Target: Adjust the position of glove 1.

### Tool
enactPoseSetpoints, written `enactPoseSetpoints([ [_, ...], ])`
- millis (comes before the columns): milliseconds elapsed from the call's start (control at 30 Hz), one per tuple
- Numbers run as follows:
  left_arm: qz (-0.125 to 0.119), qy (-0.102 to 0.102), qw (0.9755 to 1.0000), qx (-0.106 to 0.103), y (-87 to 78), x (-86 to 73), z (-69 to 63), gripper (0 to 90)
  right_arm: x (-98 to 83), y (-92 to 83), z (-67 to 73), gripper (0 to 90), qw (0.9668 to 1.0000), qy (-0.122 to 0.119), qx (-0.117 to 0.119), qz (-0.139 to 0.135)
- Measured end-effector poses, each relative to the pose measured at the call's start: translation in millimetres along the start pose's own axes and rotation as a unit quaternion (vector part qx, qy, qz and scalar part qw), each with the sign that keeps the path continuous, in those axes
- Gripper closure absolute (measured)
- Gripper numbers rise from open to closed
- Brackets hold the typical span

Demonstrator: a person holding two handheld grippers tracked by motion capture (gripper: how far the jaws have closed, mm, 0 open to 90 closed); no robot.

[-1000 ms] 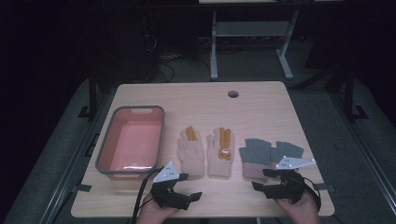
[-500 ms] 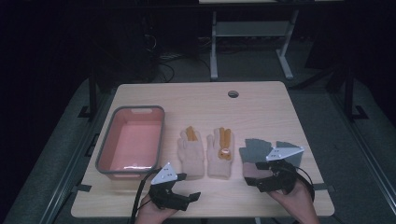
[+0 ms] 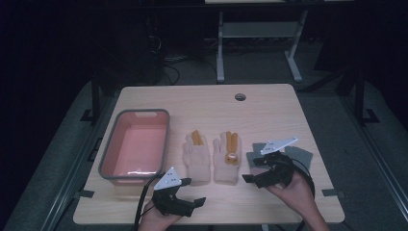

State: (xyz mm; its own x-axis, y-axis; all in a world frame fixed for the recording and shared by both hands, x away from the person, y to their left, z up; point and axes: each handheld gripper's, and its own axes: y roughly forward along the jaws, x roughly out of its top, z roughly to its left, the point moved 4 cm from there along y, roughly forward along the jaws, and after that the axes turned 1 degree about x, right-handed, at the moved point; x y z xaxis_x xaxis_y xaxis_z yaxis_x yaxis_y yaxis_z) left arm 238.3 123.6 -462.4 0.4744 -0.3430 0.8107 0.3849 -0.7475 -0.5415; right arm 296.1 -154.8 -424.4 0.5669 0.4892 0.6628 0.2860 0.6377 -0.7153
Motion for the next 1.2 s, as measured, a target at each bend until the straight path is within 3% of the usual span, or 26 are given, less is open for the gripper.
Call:
enactPoseSetpoints([
  [433, -0.003, 0.004, 1.0000, 0.004, -2.6, -0.6, -0.7, 15.5, 29.4, 19.7, 7.9, 24.9, 0.9993, -0.022, 0.013, 0.028],
  [800, -0.003, 0.003, 1.0000, 0.005, -4.7, 0.1, 3.0, 15.6, 60.7, 39.2, 0.2, 26.5, 0.9971, -0.049, 0.008, 0.058],
  [1200, -0.009, 0.000, 0.9999, 0.005, -5.2, 1.0, 2.9, 15.6, 68.8, 62.4, -14.5, 29.6, 0.9963, -0.027, 0.006, 0.082],
])
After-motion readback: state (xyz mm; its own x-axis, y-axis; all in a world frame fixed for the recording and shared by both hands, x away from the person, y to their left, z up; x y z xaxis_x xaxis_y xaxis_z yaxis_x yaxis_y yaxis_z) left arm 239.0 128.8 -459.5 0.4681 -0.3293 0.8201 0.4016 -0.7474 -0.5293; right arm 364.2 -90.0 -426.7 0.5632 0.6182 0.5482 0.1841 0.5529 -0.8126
